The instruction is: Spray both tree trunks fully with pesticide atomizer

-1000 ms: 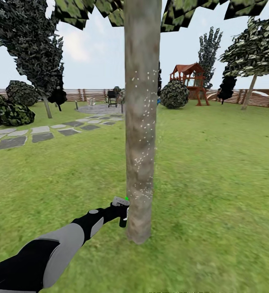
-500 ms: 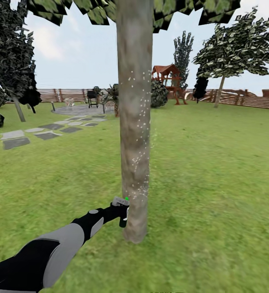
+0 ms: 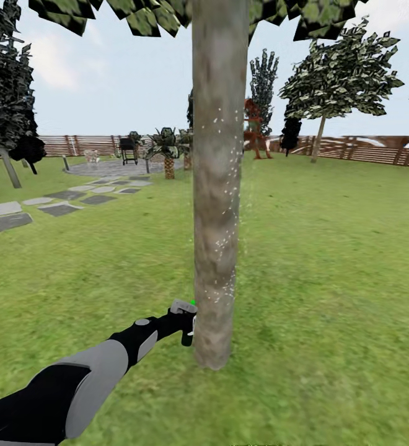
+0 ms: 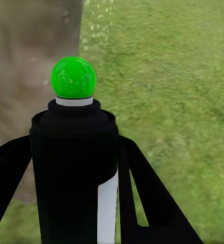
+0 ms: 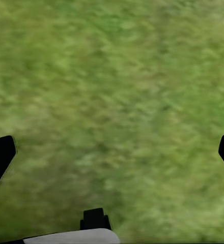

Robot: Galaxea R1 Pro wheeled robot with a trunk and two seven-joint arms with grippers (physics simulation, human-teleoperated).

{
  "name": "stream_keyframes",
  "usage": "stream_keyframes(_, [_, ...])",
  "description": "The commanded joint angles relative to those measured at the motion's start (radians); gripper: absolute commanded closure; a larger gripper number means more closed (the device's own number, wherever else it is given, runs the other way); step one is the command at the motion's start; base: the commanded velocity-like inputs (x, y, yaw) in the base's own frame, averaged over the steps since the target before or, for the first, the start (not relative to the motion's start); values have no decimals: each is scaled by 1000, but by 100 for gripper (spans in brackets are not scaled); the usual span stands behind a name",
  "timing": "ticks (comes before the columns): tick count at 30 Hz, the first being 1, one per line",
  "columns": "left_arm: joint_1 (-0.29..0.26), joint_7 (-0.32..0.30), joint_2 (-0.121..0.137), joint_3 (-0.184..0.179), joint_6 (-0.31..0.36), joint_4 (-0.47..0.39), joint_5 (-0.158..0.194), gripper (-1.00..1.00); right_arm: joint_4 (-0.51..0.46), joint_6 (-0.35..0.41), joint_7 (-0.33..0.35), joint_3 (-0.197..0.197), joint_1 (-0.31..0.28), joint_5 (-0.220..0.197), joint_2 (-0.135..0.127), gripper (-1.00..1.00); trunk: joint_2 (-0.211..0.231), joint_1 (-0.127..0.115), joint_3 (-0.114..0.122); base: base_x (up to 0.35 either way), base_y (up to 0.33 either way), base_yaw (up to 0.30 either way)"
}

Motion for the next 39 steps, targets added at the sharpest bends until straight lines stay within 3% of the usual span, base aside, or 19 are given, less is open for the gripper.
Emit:
stream_keyframes(1, [0, 0, 0, 1, 0, 0, 1, 100, 0, 0, 0, 0, 0, 0, 0, -100, 0, 0, 0, 27, 350, -276])
stream_keyframes(39, [0, -2, 0, 1, 2, 0, 1, 100, 0, 0, 0, 0, 0, 0, 0, -100, 0, 0, 0, 22, 350, -240])
